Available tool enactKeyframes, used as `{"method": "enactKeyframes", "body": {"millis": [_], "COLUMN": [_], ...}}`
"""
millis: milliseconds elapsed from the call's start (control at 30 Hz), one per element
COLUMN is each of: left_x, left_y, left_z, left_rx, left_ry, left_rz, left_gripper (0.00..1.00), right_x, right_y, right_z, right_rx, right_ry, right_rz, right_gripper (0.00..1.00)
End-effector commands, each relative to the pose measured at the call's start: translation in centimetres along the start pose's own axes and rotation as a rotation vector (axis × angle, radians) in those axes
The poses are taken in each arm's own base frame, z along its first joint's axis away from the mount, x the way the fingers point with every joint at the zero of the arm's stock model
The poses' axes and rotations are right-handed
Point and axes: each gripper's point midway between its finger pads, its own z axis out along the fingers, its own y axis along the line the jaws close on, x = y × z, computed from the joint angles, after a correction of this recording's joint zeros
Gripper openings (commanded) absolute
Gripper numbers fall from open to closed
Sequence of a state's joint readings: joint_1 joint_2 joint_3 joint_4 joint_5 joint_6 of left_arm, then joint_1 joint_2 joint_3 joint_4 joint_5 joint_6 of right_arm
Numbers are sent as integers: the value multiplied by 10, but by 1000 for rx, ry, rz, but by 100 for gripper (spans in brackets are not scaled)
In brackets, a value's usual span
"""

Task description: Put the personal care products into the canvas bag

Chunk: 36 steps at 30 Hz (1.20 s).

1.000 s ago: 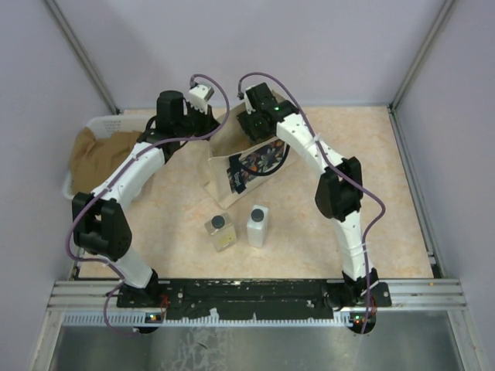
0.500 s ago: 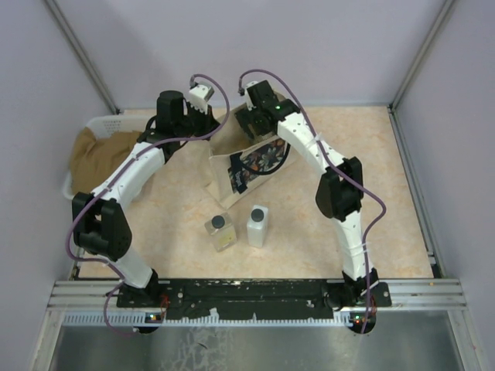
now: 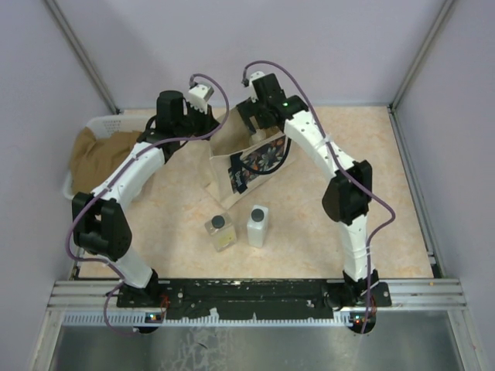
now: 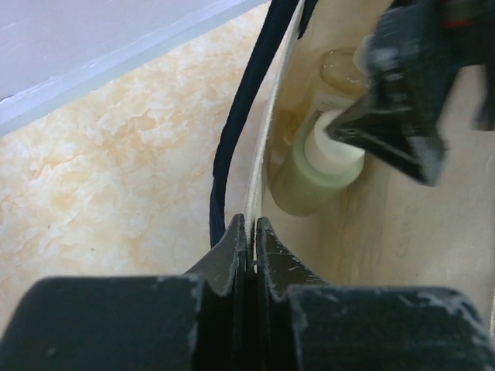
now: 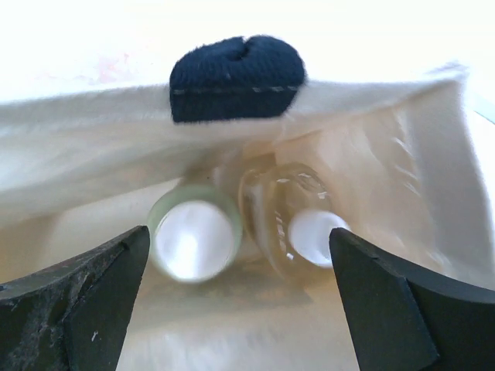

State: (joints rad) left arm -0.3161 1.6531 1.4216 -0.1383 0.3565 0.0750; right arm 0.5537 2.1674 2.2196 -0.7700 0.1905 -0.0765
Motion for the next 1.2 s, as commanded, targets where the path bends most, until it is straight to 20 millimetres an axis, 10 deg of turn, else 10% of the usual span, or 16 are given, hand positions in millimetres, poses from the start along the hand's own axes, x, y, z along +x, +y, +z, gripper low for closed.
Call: {"method": "enactKeyframes", "body": {"millis": [0, 300, 700, 1167], "left_x": [-18, -16, -18, -15], "left_y": [2, 10, 15, 11], "left_z": [-2, 4, 5, 2], "left_rx": [-1, -24, -39, -13], "left_ry": [-49, -36, -22, -22], "left_rz": [13, 19, 25, 14], "left_gripper": [0, 0, 0, 0], "right_x": [-59, -38, 73, 132], "right_y": [-26, -14, 94, 132], "right_z": [-101, -197, -219, -220], "right_rx": [34, -15, -252, -284], "right_ry": [-218, -310, -108, 43], "right_rz": [45, 96, 197, 545], "right_gripper": [99, 99, 99, 99]}}
